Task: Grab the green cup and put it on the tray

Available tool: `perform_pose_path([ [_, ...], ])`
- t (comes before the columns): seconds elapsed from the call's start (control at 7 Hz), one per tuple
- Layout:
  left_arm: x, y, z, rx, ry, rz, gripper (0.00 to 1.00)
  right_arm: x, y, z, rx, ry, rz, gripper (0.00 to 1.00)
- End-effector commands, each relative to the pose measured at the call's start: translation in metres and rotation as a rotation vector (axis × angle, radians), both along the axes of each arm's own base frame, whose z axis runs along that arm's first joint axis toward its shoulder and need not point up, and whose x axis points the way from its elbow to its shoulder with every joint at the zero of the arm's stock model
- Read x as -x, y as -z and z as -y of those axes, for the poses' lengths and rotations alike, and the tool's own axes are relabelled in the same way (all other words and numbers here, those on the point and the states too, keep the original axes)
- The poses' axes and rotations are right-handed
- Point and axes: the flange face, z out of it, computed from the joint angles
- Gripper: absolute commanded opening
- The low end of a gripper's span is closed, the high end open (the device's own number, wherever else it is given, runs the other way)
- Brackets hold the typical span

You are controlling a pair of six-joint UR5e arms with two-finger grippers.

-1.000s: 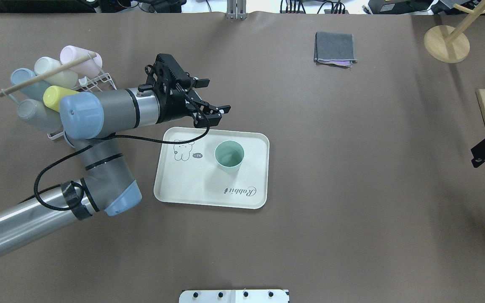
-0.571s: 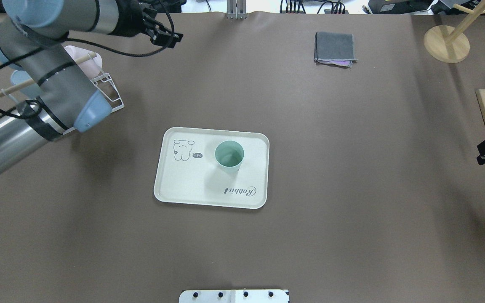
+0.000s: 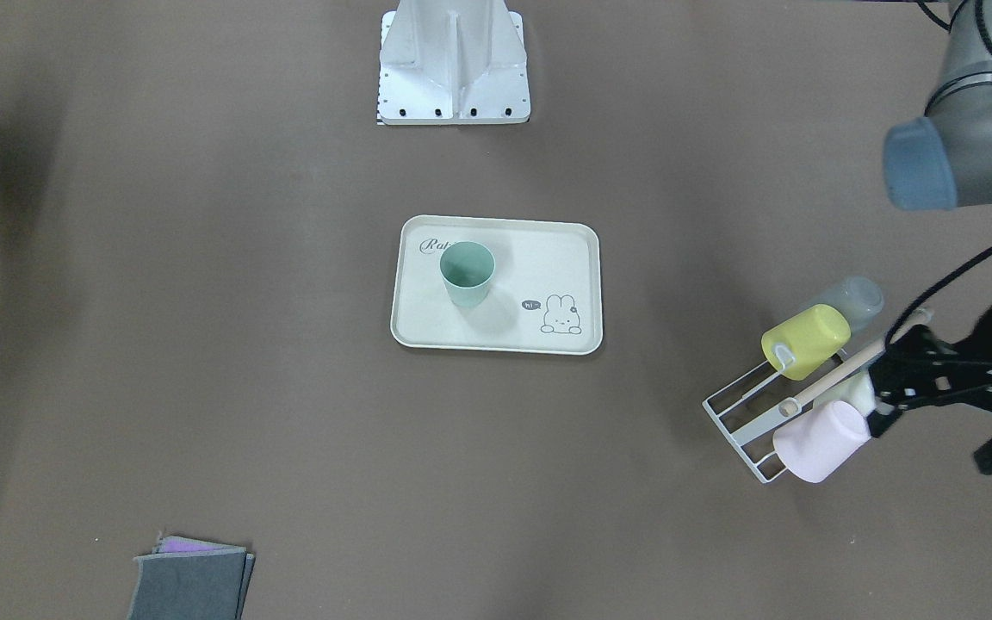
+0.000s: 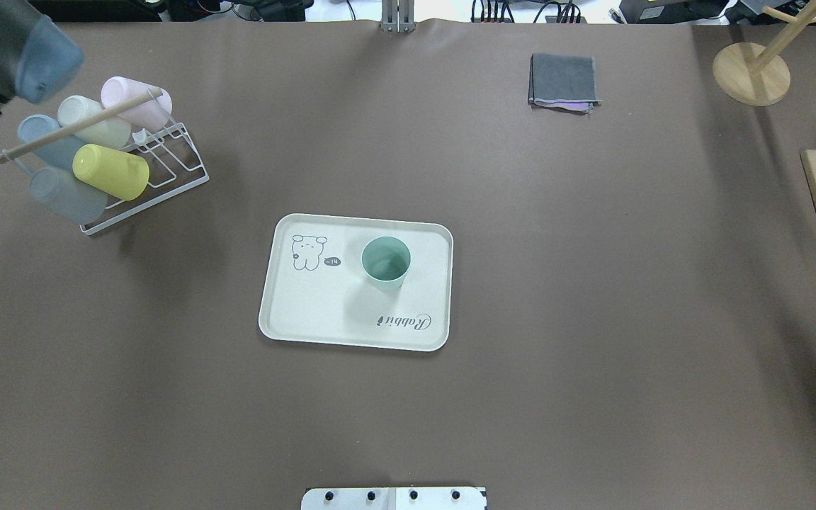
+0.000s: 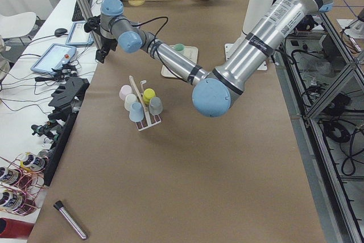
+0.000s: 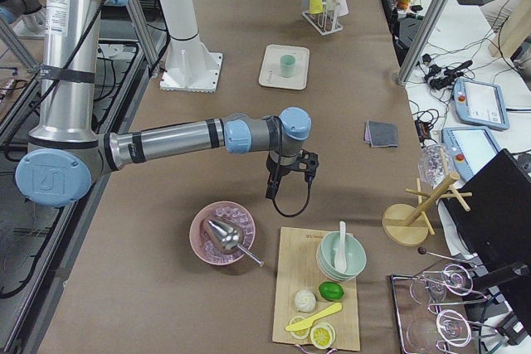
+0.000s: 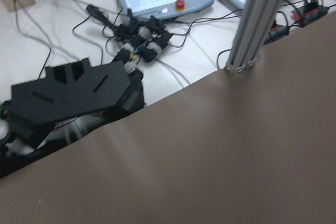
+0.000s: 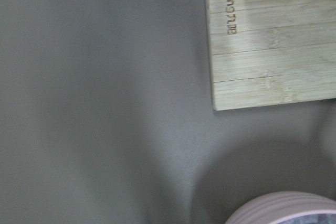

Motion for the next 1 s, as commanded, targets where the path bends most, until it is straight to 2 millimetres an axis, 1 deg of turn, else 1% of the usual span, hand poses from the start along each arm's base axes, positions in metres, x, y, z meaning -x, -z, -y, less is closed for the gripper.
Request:
perform_pose_path([
  [0.0, 0.081, -0.111, -0.015, 0.227, 0.098, 0.037, 0.98, -0.025, -0.025, -0.002, -0.002, -0.005, -0.006, 1.00],
  [0.14, 0.110, -0.159, -0.030, 0.316, 0.129, 0.041, 0.98, -0.027, -0.031, -0.003, 0.010, -0.008, -0.008, 1.00],
  [0.29, 0.120, -0.188, -0.049, 0.354, 0.072, -0.013, 0.98, -0.031, -0.037, -0.003, 0.023, -0.018, -0.010, 1.00],
  [0.43, 0.139, -0.201, -0.054, 0.406, 0.051, -0.053, 0.98, -0.039, -0.044, -0.004, 0.040, -0.037, -0.004, 1.00],
  [0.57, 0.166, -0.206, -0.059, 0.449, 0.054, -0.044, 0.98, -0.044, -0.049, -0.006, 0.050, -0.049, -0.004, 1.00],
  [0.71, 0.193, -0.220, -0.067, 0.460, 0.000, -0.011, 0.98, -0.048, -0.049, -0.005, 0.051, -0.060, -0.002, 1.00],
  [0.86, 0.205, -0.232, -0.075, 0.522, -0.035, 0.003, 0.98, -0.048, -0.049, -0.005, 0.051, -0.061, -0.001, 1.00],
])
